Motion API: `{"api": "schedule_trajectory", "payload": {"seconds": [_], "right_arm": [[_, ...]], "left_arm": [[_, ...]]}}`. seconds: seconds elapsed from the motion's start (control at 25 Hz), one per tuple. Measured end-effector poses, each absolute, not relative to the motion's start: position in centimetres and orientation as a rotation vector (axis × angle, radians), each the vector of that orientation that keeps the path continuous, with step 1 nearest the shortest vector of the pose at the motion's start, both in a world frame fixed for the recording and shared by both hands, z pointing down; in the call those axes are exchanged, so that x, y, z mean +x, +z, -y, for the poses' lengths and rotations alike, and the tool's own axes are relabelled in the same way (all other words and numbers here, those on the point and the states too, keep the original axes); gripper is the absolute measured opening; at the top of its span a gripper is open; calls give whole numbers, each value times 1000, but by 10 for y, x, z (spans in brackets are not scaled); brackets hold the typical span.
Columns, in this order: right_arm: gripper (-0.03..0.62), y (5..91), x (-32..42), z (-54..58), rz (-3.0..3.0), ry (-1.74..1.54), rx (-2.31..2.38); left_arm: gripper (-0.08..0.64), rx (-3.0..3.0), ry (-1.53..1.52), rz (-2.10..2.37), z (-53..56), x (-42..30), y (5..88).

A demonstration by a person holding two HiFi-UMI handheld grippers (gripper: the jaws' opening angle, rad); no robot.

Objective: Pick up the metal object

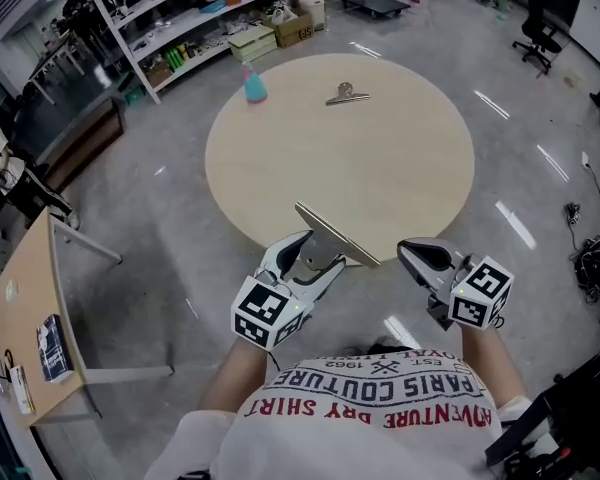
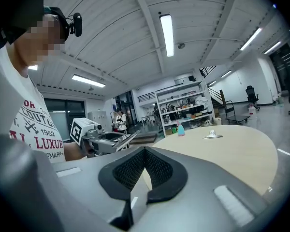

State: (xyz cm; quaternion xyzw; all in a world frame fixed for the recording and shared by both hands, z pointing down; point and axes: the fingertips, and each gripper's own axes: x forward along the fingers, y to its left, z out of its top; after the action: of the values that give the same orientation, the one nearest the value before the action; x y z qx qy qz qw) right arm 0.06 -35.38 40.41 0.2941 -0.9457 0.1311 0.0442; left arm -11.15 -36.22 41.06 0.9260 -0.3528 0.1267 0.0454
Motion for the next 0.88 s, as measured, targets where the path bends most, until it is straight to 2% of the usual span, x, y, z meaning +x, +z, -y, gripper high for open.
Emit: {"api": "schedule_trajectory", "payload": {"seconds": [0.44, 0.88], "right_arm": [[2, 425, 41, 236, 2838, 375, 931], [2, 405, 66, -11, 2911, 326, 836]], "left_arm": [[287, 2867, 411, 1074, 247, -78, 417], [287, 2866, 390, 1096, -1, -34, 388]]}}
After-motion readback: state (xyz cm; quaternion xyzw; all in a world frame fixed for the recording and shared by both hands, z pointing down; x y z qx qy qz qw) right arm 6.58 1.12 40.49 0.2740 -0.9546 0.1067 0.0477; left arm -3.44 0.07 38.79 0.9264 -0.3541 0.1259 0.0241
